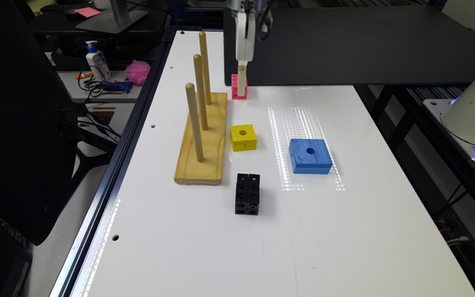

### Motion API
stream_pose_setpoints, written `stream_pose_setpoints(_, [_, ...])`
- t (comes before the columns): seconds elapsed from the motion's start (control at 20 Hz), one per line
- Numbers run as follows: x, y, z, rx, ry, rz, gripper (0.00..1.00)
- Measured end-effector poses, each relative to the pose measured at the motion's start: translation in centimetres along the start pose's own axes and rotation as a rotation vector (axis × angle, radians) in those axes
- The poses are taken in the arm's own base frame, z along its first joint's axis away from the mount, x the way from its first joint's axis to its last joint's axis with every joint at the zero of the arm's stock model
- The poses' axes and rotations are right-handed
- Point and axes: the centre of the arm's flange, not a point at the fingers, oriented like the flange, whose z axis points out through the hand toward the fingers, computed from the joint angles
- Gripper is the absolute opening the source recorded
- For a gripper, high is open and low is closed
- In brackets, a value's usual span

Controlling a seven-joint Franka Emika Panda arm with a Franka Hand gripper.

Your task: Pick up pink block.

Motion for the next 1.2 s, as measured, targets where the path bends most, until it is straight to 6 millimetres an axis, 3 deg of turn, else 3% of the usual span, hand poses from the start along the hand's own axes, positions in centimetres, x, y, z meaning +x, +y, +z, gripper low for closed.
stream_pose_setpoints(0.85, [-0.3, -1.1, 0.8, 0.012, 0.002, -0.014, 1.00])
stream_pose_setpoints(0.9, [-0.2, -1.0, 0.7, 0.012, 0.004, -0.012, 0.00])
stream_pose_setpoints(1.2, [-0.2, -1.0, 0.7, 0.013, 0.004, -0.012, 0.00])
